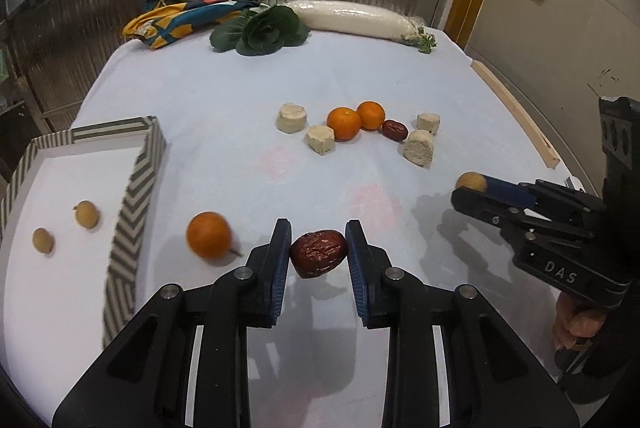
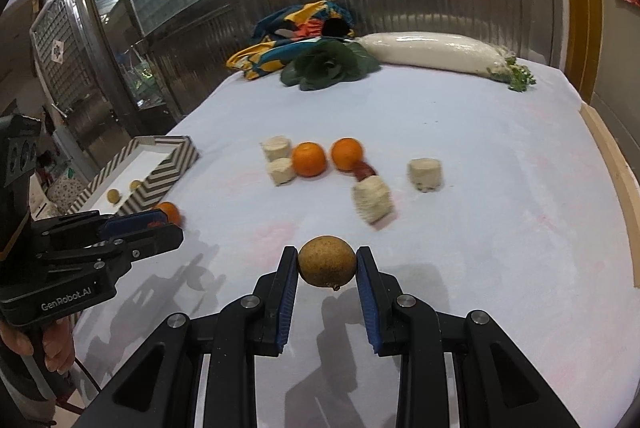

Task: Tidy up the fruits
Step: 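Carry the brown fruit and the red date to the striped tray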

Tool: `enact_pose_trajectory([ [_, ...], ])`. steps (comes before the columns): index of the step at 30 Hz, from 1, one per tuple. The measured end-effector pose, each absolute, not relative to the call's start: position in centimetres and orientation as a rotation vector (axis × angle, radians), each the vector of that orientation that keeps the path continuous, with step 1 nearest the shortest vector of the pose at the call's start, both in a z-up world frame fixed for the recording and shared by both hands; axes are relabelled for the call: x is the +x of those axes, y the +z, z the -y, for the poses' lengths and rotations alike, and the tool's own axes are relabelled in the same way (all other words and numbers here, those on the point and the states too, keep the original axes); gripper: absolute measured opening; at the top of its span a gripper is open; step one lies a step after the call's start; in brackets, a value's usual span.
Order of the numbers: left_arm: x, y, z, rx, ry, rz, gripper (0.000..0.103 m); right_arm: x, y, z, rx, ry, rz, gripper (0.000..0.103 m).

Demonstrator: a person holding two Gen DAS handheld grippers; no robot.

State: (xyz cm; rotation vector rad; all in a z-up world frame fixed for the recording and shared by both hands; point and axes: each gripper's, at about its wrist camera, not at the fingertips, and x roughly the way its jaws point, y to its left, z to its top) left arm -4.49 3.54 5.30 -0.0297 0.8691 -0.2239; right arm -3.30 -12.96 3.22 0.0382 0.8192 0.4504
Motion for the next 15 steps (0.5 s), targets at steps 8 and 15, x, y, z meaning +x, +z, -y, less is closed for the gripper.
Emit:
enact_pose_trajectory([
  [8, -5.7, 6.0, -5.9, -0.043, -0.182, -0.854, 0.027, -4.2, 3.8, 9.5, 0.009, 0.502, -0.819, 0.028],
  [15, -6.4, 6.3, -8.0, -0.056, -0.151, -0.849, 0.027, -4.5, 4.1, 6.5, -0.017, 0.537, -0.823, 0.028],
])
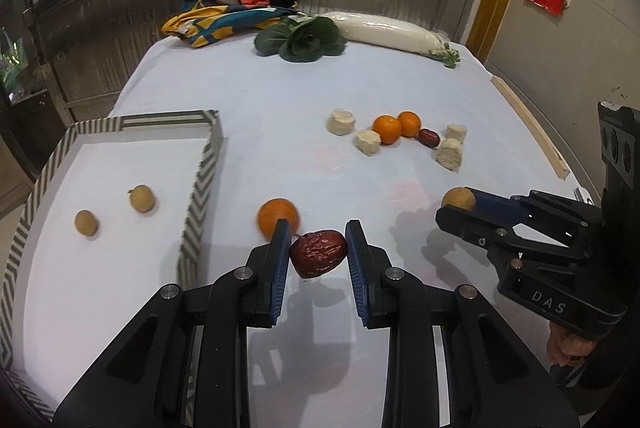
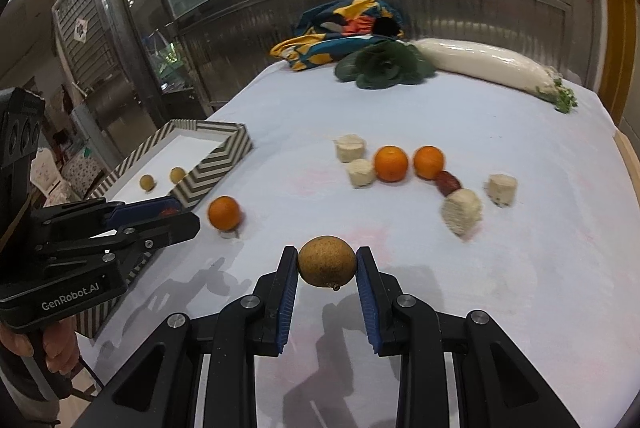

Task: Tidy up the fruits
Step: 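Carry the brown fruit and the red date to the striped tray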

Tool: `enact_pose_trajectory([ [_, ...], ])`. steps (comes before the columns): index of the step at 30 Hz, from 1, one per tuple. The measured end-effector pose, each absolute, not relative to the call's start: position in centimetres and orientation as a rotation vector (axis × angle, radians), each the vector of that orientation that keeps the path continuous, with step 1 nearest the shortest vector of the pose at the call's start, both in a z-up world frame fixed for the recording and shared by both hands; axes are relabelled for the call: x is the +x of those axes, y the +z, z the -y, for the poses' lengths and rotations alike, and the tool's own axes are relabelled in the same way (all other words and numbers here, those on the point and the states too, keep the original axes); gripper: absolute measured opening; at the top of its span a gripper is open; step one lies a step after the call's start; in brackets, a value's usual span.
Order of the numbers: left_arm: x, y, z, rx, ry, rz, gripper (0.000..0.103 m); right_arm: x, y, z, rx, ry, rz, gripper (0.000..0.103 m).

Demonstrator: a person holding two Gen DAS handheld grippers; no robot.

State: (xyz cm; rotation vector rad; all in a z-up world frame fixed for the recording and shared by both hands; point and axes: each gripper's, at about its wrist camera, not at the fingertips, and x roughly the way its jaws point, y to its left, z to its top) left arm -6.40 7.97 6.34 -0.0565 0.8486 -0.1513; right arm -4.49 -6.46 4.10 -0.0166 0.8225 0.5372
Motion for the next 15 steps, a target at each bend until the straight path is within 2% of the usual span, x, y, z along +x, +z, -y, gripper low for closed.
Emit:
enact_pose_trajectory([
  [15, -7.2, 6.9, -14.0, -0.093, -0.054, -0.838, 0.027, -4.5, 4.9, 0.4, -0.074, 0.61, -0.82, 0.028],
])
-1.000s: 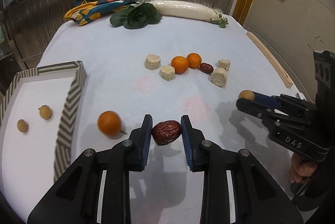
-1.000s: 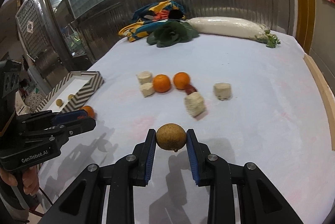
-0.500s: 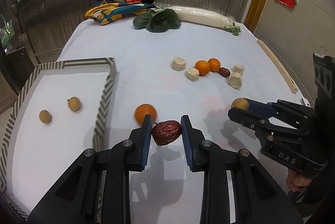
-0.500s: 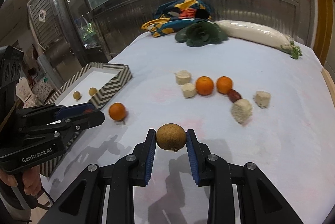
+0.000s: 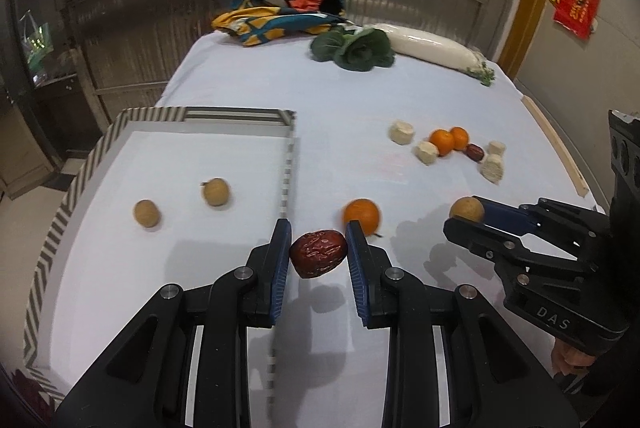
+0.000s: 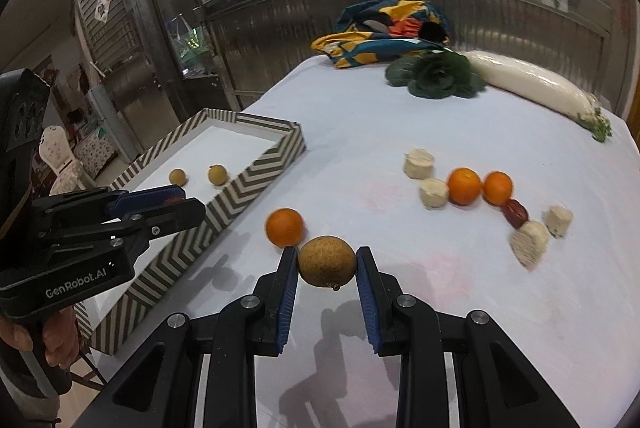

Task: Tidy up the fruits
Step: 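Carry the brown fruit and the red date to the striped tray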

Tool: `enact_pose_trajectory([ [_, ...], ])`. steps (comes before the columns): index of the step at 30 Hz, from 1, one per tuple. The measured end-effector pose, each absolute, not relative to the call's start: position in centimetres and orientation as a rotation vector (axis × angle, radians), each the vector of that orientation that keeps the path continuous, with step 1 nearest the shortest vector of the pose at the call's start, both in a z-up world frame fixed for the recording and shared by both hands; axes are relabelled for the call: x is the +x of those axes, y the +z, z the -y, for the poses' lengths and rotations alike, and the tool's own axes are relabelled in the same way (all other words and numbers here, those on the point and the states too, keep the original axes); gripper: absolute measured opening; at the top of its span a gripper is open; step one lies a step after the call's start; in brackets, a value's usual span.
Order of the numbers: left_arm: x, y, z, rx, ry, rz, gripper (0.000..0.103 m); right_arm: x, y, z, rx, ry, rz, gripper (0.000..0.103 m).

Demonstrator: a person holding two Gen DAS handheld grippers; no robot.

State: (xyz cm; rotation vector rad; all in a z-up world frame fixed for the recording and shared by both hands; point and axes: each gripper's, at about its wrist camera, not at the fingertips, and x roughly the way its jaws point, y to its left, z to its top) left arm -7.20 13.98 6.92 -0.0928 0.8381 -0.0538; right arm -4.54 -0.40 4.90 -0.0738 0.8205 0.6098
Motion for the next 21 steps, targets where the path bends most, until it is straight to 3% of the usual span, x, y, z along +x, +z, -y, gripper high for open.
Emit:
enact_pose_trajectory([
  [21, -6.8, 5.8, -24.6, -0.186, 0.119, -0.878, 0.027, -4.0, 6.7, -9.9, -0.182, 0.766, -0.794, 0.028],
])
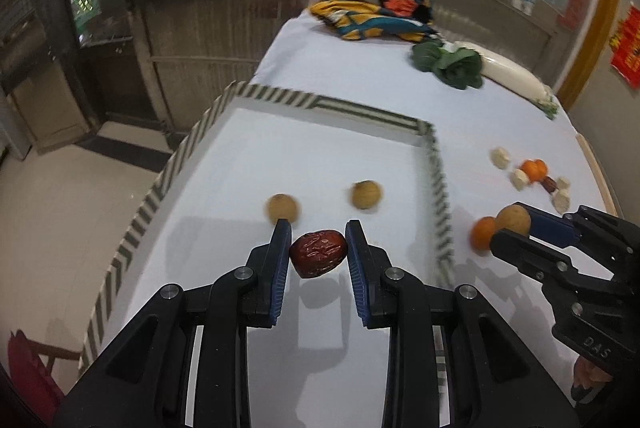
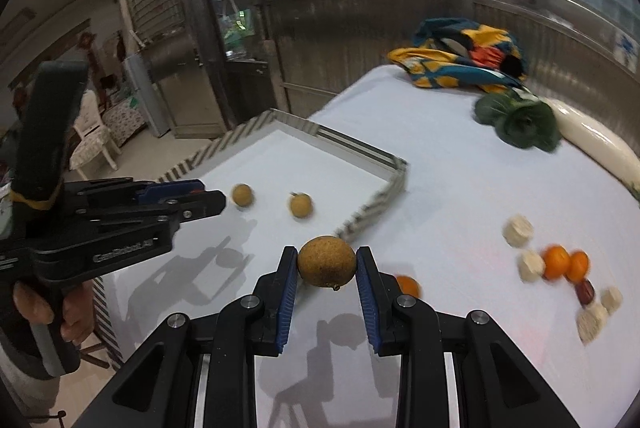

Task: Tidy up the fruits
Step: 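Carry the brown fruit and the red date to the striped tray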

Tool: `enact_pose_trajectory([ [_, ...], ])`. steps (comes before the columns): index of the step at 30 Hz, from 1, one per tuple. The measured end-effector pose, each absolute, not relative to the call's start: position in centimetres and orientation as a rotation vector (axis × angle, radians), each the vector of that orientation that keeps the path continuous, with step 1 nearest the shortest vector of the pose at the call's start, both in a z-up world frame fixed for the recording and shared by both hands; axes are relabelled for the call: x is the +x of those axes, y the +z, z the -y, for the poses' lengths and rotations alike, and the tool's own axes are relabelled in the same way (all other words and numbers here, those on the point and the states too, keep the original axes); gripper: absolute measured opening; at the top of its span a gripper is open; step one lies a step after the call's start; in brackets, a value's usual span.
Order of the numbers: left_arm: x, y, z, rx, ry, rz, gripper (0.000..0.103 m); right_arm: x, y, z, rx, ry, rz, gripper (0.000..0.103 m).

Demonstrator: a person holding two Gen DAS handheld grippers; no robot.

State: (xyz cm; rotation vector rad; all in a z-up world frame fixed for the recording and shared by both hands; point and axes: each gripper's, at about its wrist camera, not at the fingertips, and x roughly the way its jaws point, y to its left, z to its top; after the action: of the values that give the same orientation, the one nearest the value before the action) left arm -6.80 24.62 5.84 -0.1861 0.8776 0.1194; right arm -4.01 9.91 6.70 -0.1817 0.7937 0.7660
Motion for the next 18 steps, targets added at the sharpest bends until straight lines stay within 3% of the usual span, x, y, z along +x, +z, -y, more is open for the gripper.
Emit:
enact_pose_trajectory([
  [18, -3.3, 2.2, -27.3, -0.237, 0.159, -0.999, 0.027, -1.0, 1.8, -19.1, -0.327, 0.863, -0.903, 0.028],
])
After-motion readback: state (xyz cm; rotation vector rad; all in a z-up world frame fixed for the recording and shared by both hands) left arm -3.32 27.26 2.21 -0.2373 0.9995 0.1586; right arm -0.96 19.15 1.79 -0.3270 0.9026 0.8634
